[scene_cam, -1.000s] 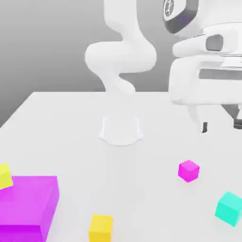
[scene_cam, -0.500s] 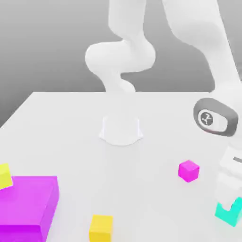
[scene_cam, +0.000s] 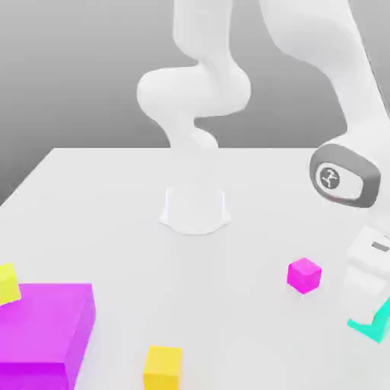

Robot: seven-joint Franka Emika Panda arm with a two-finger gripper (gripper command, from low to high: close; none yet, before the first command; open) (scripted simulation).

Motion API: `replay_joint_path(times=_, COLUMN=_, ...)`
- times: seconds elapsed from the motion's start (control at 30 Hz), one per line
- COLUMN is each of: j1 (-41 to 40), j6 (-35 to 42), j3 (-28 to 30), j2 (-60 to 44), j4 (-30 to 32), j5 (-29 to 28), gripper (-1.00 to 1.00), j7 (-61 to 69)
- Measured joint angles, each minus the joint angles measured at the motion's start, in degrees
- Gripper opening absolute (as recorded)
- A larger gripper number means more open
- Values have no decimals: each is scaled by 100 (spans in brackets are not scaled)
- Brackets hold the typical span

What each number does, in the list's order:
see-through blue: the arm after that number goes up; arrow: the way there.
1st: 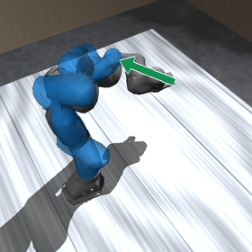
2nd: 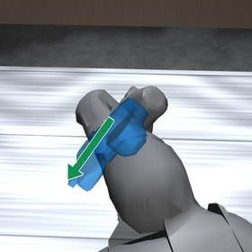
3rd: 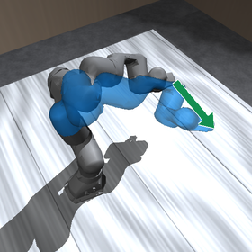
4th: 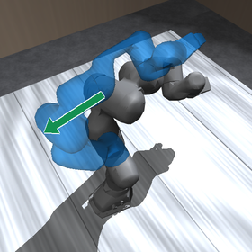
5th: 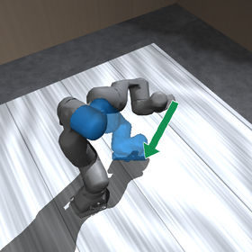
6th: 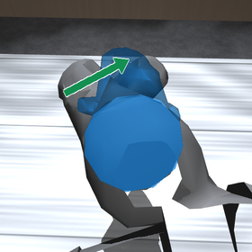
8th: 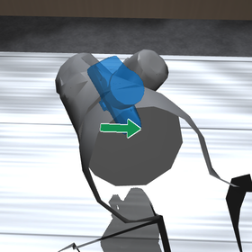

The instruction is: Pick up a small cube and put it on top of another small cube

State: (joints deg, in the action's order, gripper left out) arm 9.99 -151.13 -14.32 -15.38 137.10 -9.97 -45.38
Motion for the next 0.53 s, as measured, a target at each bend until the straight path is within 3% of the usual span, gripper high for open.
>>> replay_joint_path(times=0.27, j1=-1225, j6=261, j3=1036, j2=712, j4=350, j5=765, gripper=-100, j7=-196)
replay_joint_path(times=0.4, j1=-1582, j6=-273, j3=1362, j2=227, j4=368, j5=965, gripper=-100, j7=-269)
replay_joint_path(times=0.43, j1=-1596, j6=-450, j3=1378, j2=47, j4=363, j5=968, gripper=100, j7=-276)
replay_joint_path(times=0.53, j1=-1596, j6=-450, j3=1378, j2=47, j4=363, j5=968, gripper=100, j7=-276)
